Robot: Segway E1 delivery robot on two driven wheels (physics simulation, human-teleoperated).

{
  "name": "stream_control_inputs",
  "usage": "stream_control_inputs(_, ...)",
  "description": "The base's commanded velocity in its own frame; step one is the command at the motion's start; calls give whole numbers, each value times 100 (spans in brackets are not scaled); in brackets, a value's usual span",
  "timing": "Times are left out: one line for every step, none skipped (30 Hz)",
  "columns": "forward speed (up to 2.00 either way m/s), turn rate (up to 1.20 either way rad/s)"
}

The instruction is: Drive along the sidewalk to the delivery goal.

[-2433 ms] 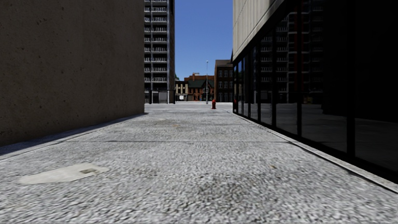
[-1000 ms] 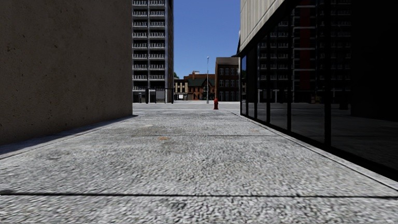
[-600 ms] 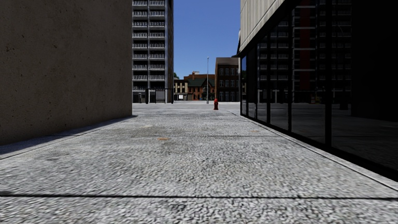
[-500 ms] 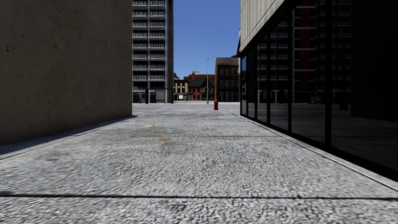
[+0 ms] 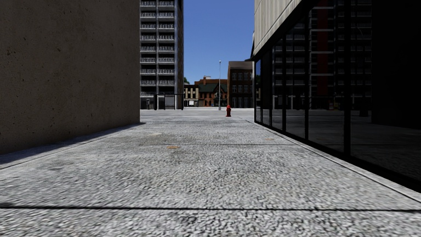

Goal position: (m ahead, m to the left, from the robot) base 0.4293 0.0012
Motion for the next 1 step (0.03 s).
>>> stream_control_inputs(0,0)
